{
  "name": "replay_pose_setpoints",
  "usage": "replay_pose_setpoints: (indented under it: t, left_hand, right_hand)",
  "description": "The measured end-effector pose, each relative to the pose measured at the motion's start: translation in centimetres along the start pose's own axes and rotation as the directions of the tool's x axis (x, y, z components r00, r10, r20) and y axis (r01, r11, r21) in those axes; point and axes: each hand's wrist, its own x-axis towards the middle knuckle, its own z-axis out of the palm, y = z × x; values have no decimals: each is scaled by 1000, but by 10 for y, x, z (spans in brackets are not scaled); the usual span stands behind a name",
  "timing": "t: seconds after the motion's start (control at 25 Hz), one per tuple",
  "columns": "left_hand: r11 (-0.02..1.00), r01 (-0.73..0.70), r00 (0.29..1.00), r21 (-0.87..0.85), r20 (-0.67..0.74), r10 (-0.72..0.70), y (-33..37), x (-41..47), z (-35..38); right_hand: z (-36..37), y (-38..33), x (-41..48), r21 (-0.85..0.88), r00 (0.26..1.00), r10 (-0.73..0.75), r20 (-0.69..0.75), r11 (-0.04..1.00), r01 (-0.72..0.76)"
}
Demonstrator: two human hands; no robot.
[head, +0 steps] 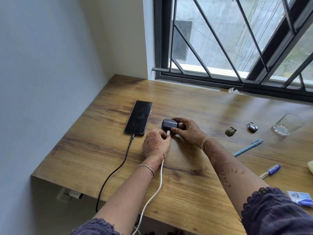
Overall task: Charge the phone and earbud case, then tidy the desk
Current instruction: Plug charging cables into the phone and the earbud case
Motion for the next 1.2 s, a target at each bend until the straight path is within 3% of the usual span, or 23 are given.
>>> replay_pose_setpoints:
  t: [0.2,0.44,0.84,1.0,1.2]
  left_hand:
    - [999,25,1000,-29,16,-25,2,2,-2]
    - [997,36,999,-69,1,-36,3,0,-4]
    - [972,89,995,-218,65,-77,0,-3,-17]
    - [968,52,996,-247,84,-32,-4,-17,-31]
    - [959,-48,996,-280,56,66,-30,-34,-64]
  right_hand:
    - [1,4,4,-161,999,-48,-16,986,45]
    - [0,5,6,-209,999,-46,-11,977,43]
    - [5,-1,-13,-79,997,40,-71,996,-46]
    - [18,-8,-41,-76,975,25,-221,996,-42]
    - [64,-28,-84,-100,853,-121,-507,992,82]
